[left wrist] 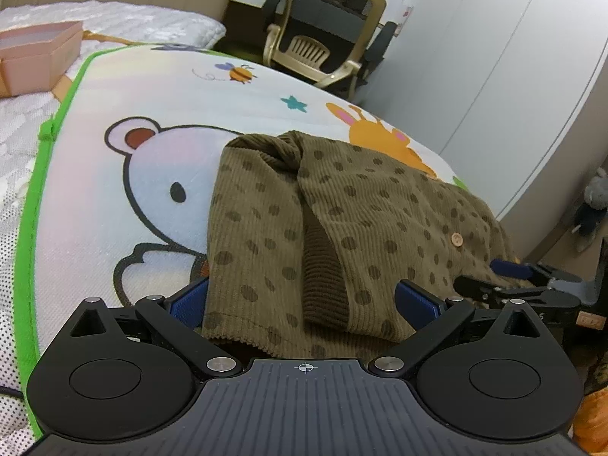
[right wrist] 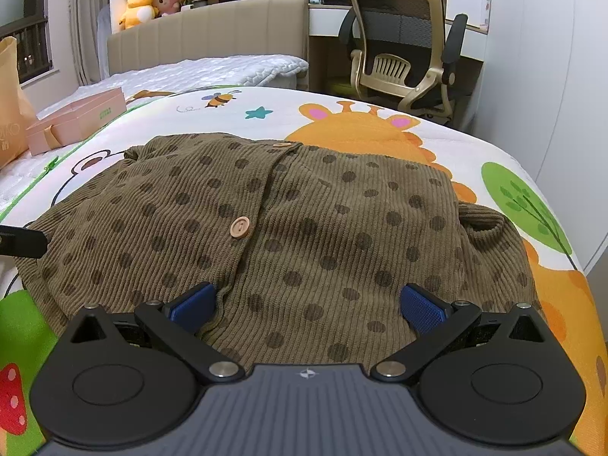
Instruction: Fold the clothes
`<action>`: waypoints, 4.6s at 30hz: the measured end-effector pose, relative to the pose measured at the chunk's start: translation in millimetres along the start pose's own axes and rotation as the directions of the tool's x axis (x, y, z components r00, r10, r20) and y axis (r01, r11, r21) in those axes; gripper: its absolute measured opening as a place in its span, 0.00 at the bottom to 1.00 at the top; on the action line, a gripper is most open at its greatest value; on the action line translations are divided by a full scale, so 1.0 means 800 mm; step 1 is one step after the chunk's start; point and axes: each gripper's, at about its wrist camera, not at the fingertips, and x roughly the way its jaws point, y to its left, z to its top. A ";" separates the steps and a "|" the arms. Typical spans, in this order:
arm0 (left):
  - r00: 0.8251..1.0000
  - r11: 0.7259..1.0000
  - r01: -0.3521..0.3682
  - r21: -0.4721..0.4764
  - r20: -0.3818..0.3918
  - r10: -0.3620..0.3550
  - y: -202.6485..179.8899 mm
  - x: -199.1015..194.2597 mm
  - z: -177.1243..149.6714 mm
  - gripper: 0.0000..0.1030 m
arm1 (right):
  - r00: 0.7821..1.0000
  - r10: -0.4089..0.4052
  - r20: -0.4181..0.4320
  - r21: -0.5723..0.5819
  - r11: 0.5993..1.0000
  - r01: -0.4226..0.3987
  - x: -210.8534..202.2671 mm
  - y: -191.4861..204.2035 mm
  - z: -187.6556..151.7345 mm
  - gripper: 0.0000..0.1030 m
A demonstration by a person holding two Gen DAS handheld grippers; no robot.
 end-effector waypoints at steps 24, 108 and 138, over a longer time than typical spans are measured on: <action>0.981 0.970 0.192 -0.152 0.040 -0.188 0.004 -0.006 0.048 0.18 | 0.980 0.161 0.116 -0.471 0.878 -0.089 -0.012 0.188 0.006 1.00; 0.919 0.912 0.375 -0.169 -0.061 -0.389 -0.095 0.133 0.132 0.79 | 0.931 0.157 0.330 0.022 0.985 -0.174 -0.067 -0.069 0.053 1.00; 0.934 0.942 0.334 0.041 -0.151 -0.324 -0.182 0.182 0.128 0.75 | 0.949 -0.052 0.311 0.343 0.937 -0.061 -0.098 -0.183 0.012 0.61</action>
